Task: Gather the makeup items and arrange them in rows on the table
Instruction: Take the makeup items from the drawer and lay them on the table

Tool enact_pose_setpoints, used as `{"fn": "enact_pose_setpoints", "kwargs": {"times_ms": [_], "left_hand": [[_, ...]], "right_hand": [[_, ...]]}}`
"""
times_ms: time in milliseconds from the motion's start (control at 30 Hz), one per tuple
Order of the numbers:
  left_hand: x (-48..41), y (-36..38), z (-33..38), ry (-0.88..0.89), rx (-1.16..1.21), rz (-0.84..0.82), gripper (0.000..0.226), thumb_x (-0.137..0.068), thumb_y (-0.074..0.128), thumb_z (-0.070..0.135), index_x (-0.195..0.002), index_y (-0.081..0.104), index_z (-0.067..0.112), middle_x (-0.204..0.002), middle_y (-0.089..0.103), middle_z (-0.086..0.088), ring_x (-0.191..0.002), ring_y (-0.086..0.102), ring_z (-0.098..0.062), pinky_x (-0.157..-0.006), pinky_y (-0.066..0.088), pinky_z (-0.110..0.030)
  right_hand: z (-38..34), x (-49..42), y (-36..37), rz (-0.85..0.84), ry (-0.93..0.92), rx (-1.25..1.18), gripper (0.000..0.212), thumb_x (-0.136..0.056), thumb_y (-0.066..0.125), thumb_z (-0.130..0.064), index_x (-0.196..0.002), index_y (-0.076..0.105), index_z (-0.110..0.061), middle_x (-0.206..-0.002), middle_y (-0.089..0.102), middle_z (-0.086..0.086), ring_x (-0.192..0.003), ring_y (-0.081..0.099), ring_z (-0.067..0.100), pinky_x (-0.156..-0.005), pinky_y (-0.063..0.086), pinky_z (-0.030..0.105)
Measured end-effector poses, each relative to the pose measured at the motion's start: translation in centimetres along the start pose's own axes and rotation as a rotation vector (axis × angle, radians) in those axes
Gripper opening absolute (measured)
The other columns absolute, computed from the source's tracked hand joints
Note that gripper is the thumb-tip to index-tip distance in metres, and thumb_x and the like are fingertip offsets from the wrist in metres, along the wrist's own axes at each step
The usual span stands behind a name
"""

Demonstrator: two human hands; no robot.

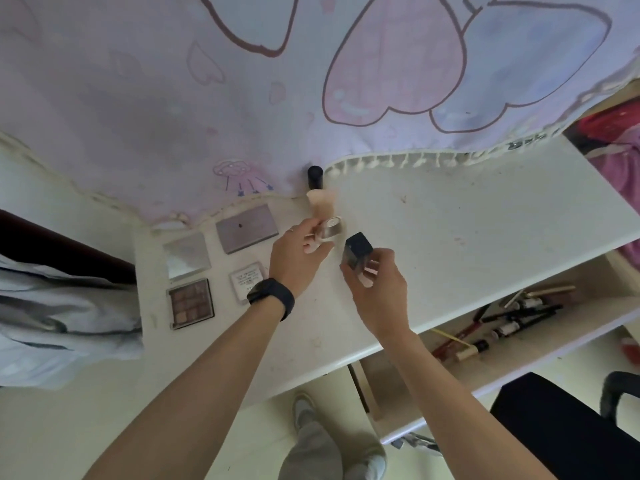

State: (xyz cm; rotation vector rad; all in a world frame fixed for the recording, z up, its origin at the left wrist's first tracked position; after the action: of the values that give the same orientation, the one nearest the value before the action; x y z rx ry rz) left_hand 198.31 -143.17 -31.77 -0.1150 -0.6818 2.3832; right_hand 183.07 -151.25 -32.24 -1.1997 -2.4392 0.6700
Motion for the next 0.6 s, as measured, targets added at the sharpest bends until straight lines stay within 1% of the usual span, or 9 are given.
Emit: {"fn": "enact_pose_setpoints", "kwargs": {"times_ms": [67, 133, 167, 267, 367, 467, 533, 600], "left_hand": [[0.2, -0.1, -0.1, 0.003, -0.012, 0.015, 0.036, -0.083, 0.077, 0.038, -0.116, 0.062, 0.039, -0.101, 0.070, 0.017, -0.097, 0.066, -0.003, -0.085, 0.055, -0.025], [0.4, -0.3, -0.3, -0.005, -0.072, 0.027, 0.036, -0.083, 0.075, 0.043, -0.115, 0.060, 0.043, -0.098, 0.068, 0.024, -0.097, 0.064, -0.003, -0.079, 0.047, -0.014], [0.4, -0.3, -0.5, -0.002, -0.118, 0.024, 0.034, -0.084, 0.074, 0.041, -0.116, 0.062, 0.041, -0.100, 0.068, 0.022, -0.099, 0.063, -0.005, -0.077, 0.043, -0.013], [0.2, -0.2, -1.2, -0.004, -0.240, -0.017, 0.030, -0.089, 0.071, 0.034, -0.119, 0.067, 0.031, -0.108, 0.072, 0.010, -0.106, 0.062, -0.015, -0.081, 0.040, -0.020], [0.0, 0.0, -1.4, -0.006, -0.310, -0.037, 0.028, -0.091, 0.067, 0.034, -0.119, 0.065, 0.032, -0.105, 0.069, 0.011, -0.109, 0.057, -0.015, -0.080, 0.041, -0.023], [-0.4, 0.2, -1.2, 0.003, -0.316, -0.035, 0.032, -0.088, 0.069, 0.039, -0.118, 0.063, 0.033, -0.102, 0.069, 0.011, -0.104, 0.058, -0.015, -0.078, 0.050, -0.032], [-0.8, 0.2, -1.0, -0.002, -0.335, -0.057, 0.028, -0.087, 0.069, 0.043, -0.112, 0.065, 0.031, -0.100, 0.068, 0.006, -0.101, 0.061, -0.018, -0.077, 0.054, -0.037], [-1.1, 0.2, -1.0, 0.010, -0.352, -0.070, 0.027, -0.086, 0.069, 0.045, -0.107, 0.066, 0.029, -0.097, 0.068, 0.003, -0.098, 0.062, -0.020, -0.075, 0.055, -0.039]], "right_hand": [[0.5, 0.0, 0.6, -0.022, -0.056, 0.101, 0.030, -0.092, 0.073, -0.034, -0.106, 0.047, -0.026, -0.091, 0.057, -0.016, -0.081, 0.054, 0.010, -0.070, 0.040, 0.022], [0.8, -0.1, 1.1, 0.007, -0.092, 0.178, 0.028, -0.092, 0.072, -0.033, -0.106, 0.055, -0.016, -0.091, 0.054, -0.010, -0.080, 0.048, 0.014, -0.070, 0.035, 0.024], [0.8, -0.1, 1.4, 0.025, -0.091, 0.186, 0.029, -0.093, 0.072, -0.033, -0.107, 0.056, -0.013, -0.091, 0.054, -0.009, -0.081, 0.047, 0.015, -0.070, 0.034, 0.025], [0.8, -0.3, 2.0, 0.067, -0.074, 0.164, 0.031, -0.091, 0.074, -0.032, -0.106, 0.056, -0.011, -0.090, 0.053, -0.009, -0.084, 0.046, 0.016, -0.070, 0.035, 0.026], [0.8, -0.4, 2.3, 0.121, -0.097, 0.142, 0.032, -0.088, 0.077, -0.028, -0.105, 0.058, -0.008, -0.087, 0.052, -0.011, -0.084, 0.047, 0.018, -0.071, 0.037, 0.028], [0.7, -0.2, 2.3, 0.157, -0.130, 0.154, 0.033, -0.087, 0.079, -0.026, -0.106, 0.059, -0.007, -0.089, 0.050, -0.013, -0.084, 0.046, 0.017, -0.073, 0.037, 0.027], [0.8, -0.1, 2.3, 0.168, -0.150, 0.173, 0.035, -0.086, 0.081, -0.023, -0.107, 0.059, -0.007, -0.090, 0.056, -0.008, -0.083, 0.048, 0.020, -0.073, 0.037, 0.027], [0.9, -0.1, 2.4, 0.165, -0.151, 0.187, 0.037, -0.085, 0.081, -0.023, -0.110, 0.059, -0.007, -0.094, 0.064, 0.000, -0.084, 0.053, 0.025, -0.073, 0.038, 0.028]]}}
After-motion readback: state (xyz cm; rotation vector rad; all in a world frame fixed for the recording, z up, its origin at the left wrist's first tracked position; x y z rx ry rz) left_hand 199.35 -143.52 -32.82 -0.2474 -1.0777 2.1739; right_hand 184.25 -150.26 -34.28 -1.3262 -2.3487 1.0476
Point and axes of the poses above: each hand's wrist, its own x-axis away from the middle knuckle, its own y-axis out of the palm, z = x × y, the point moved 2 cm from there along -x, towards the middle knuckle
